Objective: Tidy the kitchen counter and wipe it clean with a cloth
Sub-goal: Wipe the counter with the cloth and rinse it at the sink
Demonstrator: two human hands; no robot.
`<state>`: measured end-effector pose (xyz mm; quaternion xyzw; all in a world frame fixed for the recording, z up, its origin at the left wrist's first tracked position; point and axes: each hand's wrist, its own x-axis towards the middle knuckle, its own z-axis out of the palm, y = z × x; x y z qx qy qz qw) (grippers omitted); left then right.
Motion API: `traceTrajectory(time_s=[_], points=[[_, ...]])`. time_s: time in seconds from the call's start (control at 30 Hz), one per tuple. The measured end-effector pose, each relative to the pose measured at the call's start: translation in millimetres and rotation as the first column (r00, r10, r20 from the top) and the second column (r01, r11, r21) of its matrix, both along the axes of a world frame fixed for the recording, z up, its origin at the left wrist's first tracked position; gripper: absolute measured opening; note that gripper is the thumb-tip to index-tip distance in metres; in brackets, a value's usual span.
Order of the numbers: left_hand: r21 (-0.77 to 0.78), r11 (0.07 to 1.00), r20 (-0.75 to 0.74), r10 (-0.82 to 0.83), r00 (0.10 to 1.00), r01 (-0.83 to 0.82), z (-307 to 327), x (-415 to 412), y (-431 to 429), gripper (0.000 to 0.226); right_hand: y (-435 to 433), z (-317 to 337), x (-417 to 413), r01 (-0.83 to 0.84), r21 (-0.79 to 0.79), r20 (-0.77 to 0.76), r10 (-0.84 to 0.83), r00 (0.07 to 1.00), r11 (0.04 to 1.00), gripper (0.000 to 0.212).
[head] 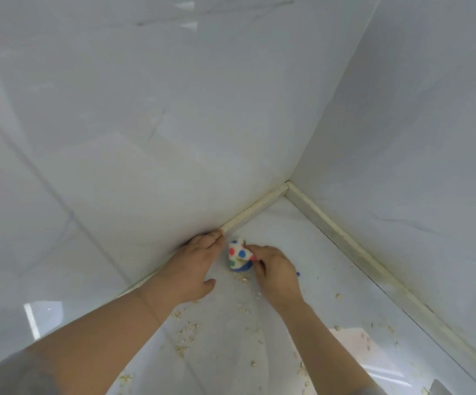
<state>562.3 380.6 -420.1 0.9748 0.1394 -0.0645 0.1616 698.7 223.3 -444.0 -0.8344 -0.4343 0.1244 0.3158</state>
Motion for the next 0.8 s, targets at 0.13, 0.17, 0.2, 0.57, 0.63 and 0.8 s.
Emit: traceTrajectory(time_s=[0.13,0.17,0.2,0.57,0.63,0.8], points=[[0.017,1.0,-0.055,-0.008,0.998,0.009,2.6,1.9,-1.6,0.095,-26.4,9.2,1.7,0.137,-0.048,-0.049,-0.139,0.989,0.989,0.03],[0.013,1.0,-0.061,-0.007,0.998,0.008,3.2,2.0,-2.2,0.095,-32.5,14.1,8.5,0.195,-0.038,-0.025,-0.196,0.98,0.98,0.03],[0.009,1.0,-0.062,-0.004,0.998,0.005,3.7,1.8,-2.8,0.096,-37.9,19.2,16.9,0.261,-0.027,0.007,-0.261,0.965,0.965,0.031],[0.039,0.999,-0.127,0.001,0.992,0.004,5.4,4.6,-6.7,0.102,-87.0,-5.4,70.6,0.473,-0.11,0.055,-0.47,0.881,0.874,0.034],[0.04,0.999,-0.137,0.008,0.991,-0.002,6.9,5.5,-8.3,0.102,-86.1,-5.7,51.8,0.443,-0.061,0.015,-0.442,0.897,0.895,0.034],[0.021,1.0,-0.147,0.023,0.989,-0.02,13.2,5.0,-12.4,0.101,-91.4,-9.2,-14.1,0.354,0.006,0.013,-0.354,0.935,0.935,0.034]])
